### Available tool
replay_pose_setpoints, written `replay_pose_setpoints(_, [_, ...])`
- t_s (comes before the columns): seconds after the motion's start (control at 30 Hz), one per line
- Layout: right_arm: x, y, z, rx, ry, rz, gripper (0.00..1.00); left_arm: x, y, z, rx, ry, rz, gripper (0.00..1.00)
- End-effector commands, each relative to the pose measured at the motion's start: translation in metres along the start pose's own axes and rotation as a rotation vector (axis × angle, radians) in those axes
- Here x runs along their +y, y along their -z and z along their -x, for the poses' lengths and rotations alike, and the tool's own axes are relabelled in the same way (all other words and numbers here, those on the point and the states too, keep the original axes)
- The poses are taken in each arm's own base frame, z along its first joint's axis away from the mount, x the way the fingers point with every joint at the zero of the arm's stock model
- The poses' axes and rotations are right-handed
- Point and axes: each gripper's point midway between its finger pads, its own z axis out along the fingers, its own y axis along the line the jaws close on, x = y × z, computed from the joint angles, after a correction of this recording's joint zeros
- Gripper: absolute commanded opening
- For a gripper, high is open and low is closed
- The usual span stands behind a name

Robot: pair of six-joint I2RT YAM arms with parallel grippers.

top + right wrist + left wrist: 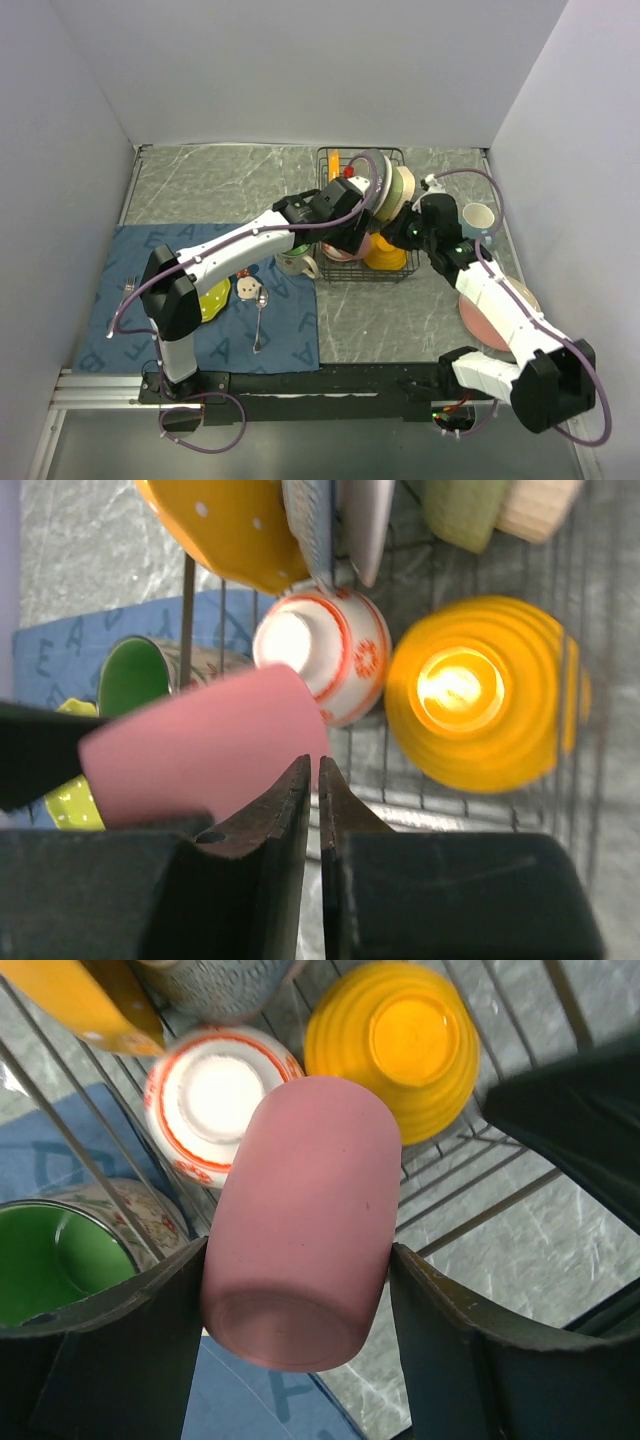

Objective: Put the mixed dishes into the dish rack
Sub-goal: Place the cup upside down on the dish rack

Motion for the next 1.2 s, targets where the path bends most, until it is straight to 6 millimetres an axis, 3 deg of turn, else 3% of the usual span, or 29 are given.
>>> replay_pose_setpoints(0.0, [0.024,-0.018,0.022,-0.061,0.000,0.107,0.13,-0.013,0.005,0.006,-0.003,-0.035,-0.034,0.01])
replay_pose_setpoints(0.17, [0.028,-0.039,0.011,0.003,-0.007,0.139,0.08,-0.017,0.005,0.009,-0.015,-0.037,-0.051,0.01])
replay_pose_setpoints(0.4, [0.025,-0.055,-0.017,0.102,0.000,0.155,0.02,-0.023,0.005,0.017,-0.038,-0.039,-0.077,0.01])
replay_pose_setpoints(0.7, [0.015,-0.052,-0.042,0.152,0.016,0.110,0.01,-0.026,-0.002,0.024,-0.061,-0.025,-0.076,0.02])
replay_pose_setpoints(0.9, [0.006,-0.050,-0.050,0.159,0.012,0.082,0.00,-0.029,-0.016,0.015,-0.036,-0.024,-0.089,0.08])
replay_pose_setpoints(0.93, [0.004,-0.051,-0.051,0.159,0.012,0.076,0.00,-0.029,-0.018,0.014,-0.036,-0.024,-0.087,0.02])
replay_pose_setpoints(1.17, [-0.004,-0.050,-0.042,0.115,0.000,0.019,0.00,-0.024,-0.025,0.014,-0.064,-0.013,-0.053,0.01])
